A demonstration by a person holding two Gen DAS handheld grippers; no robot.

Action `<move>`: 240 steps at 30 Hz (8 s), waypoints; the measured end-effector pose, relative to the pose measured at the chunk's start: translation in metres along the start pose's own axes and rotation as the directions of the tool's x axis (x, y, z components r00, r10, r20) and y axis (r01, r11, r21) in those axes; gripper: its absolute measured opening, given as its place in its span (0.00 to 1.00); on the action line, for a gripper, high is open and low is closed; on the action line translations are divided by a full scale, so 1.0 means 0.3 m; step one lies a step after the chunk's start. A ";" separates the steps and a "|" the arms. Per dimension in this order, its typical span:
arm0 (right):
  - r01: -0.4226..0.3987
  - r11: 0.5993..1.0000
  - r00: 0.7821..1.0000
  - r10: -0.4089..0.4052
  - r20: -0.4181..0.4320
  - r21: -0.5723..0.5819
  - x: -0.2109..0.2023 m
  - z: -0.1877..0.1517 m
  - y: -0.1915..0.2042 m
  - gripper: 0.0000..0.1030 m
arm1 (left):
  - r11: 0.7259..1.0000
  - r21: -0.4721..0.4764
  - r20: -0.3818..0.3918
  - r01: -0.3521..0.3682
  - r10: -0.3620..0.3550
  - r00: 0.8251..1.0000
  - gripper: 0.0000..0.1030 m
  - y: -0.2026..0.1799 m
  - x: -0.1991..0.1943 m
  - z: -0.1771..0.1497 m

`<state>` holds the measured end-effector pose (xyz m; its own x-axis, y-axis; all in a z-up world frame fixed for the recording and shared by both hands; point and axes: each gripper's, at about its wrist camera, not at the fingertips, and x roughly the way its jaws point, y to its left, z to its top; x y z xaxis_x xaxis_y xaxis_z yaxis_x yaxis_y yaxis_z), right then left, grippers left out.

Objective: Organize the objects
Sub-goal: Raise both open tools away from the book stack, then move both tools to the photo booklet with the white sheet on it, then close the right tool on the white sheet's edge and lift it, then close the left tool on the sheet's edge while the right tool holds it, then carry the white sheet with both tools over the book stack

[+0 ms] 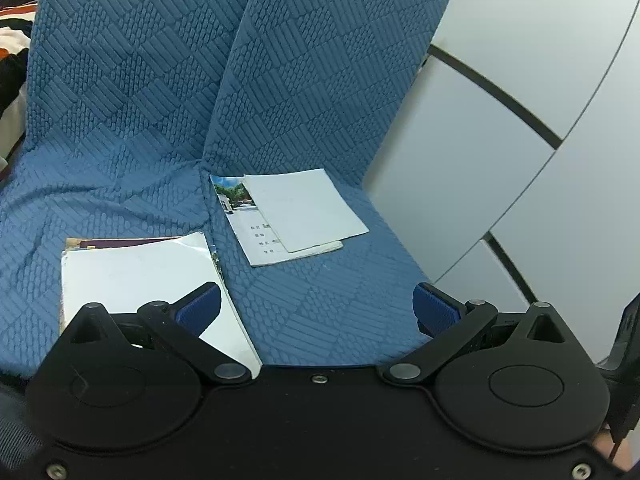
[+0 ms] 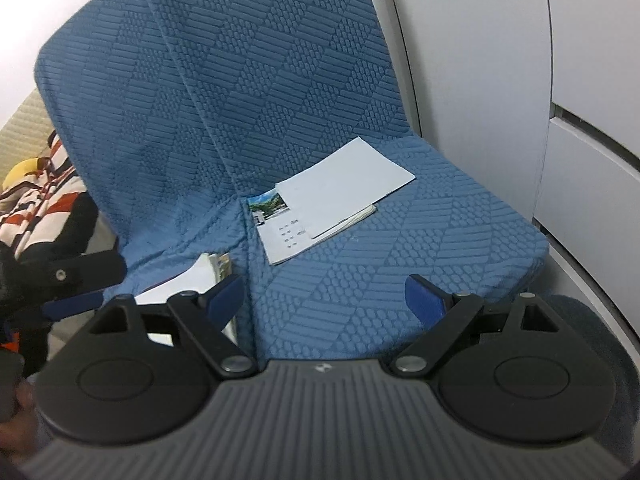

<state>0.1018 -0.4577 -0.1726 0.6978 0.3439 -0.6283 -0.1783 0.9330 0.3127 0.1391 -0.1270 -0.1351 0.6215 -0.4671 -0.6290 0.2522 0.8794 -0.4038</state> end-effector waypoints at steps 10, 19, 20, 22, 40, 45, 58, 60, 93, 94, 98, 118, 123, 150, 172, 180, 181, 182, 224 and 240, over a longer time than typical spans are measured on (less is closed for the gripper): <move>0.000 1.000 1.000 0.000 0.003 0.025 0.145 0.008 -0.010 0.86 | 0.999 0.009 0.021 -0.031 0.031 0.999 0.99 0.088 0.173 0.039; -0.003 0.990 0.999 0.010 -0.047 0.141 0.272 0.055 -0.031 0.86 | 0.999 -0.017 -0.008 -0.028 0.028 1.000 0.99 0.150 0.298 0.124; -0.005 0.988 0.999 0.014 -0.053 0.157 0.285 0.065 -0.033 0.86 | 0.999 -0.021 -0.015 -0.026 0.026 1.000 0.99 0.153 0.314 0.132; -0.008 0.983 0.998 0.019 -0.059 0.184 0.310 0.083 -0.040 0.86 | 0.999 -0.023 -0.029 -0.037 0.036 0.999 0.99 0.159 0.348 0.149; 0.026 0.912 0.990 0.033 -0.135 0.410 0.594 0.224 -0.190 0.86 | 0.997 -0.074 -0.175 -0.003 -0.010 0.984 0.70 0.206 0.705 0.256; 0.054 0.900 0.988 0.015 -0.155 0.432 0.686 0.268 -0.217 0.80 | 0.996 -0.092 -0.237 0.011 -0.032 0.971 0.46 0.227 0.824 0.274; 0.089 0.843 0.976 0.031 -0.214 0.530 0.872 0.332 -0.289 0.71 | 0.984 -0.166 -0.347 0.059 -0.114 0.931 0.20 0.280 1.007 0.240; 0.091 0.830 0.972 0.046 -0.230 0.550 0.889 0.327 -0.301 0.71 | 0.983 -0.173 -0.355 0.068 -0.126 0.926 0.20 0.288 1.018 0.239; -0.252 0.598 0.947 0.314 0.067 0.761 0.931 0.343 -0.344 0.71 | 0.853 -0.513 -0.292 0.096 -0.278 0.915 0.22 0.458 1.068 0.200; -0.274 0.586 0.937 0.341 0.075 0.763 0.937 0.343 -0.339 0.71 | 0.830 -0.547 -0.280 0.105 -0.300 0.912 0.22 0.472 1.068 0.195; -0.251 0.601 0.937 0.348 0.034 0.759 0.961 0.334 -0.317 0.67 | 0.755 -0.641 -0.228 0.139 -0.360 0.905 0.22 0.523 1.056 0.182; -0.138 0.663 0.964 0.259 -0.053 0.736 0.954 0.233 -0.133 0.10 | 0.687 -0.695 -0.138 0.212 -0.416 0.899 0.25 0.536 0.993 0.256; -0.186 0.651 0.952 0.304 -0.028 0.736 0.901 0.266 -0.151 0.10 | 0.666 -0.719 -0.127 0.200 -0.409 0.904 0.38 0.567 0.960 0.257; -0.221 0.622 0.875 0.467 -0.129 0.751 0.683 0.294 -0.180 0.10 | 0.683 -0.723 -0.177 0.104 -0.329 0.928 0.01 0.536 0.981 0.192; 0.014 0.752 0.963 0.168 -0.212 0.659 0.570 0.252 -0.281 0.10 | 0.817 -0.541 -0.181 0.199 -0.344 0.921 0.01 0.285 0.736 0.195; -0.031 0.779 0.973 0.167 -0.160 0.627 0.437 0.284 -0.284 0.10 | 0.799 -0.546 -0.144 0.253 -0.387 0.911 0.02 0.220 0.588 0.177; -0.034 0.785 0.972 0.171 -0.162 0.619 0.422 0.288 -0.282 0.10 | 0.795 -0.551 -0.140 0.255 -0.388 0.911 0.02 0.219 0.597 0.177; -0.039 0.786 0.971 0.176 -0.162 0.617 0.416 0.300 -0.271 0.10 | 0.794 -0.550 -0.133 0.257 -0.387 0.912 0.02 0.215 0.582 0.178; -0.313 0.897 0.850 0.411 -0.330 0.313 0.314 0.198 0.364 0.10 | 0.832 -0.540 -0.010 0.128 -0.159 0.987 0.06 0.658 -0.192 0.098; -0.274 0.958 0.884 0.286 -0.370 0.086 0.393 0.029 0.362 0.10 | 0.879 -0.477 -0.144 0.016 -0.097 0.985 0.07 0.629 -0.098 -0.118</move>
<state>0.1707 -0.3166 -0.2066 0.3091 0.6105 -0.7292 -0.3024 0.7900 0.5333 0.1420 0.0494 -0.2162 0.4808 -0.5582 -0.6762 -0.1216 0.7213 -0.6819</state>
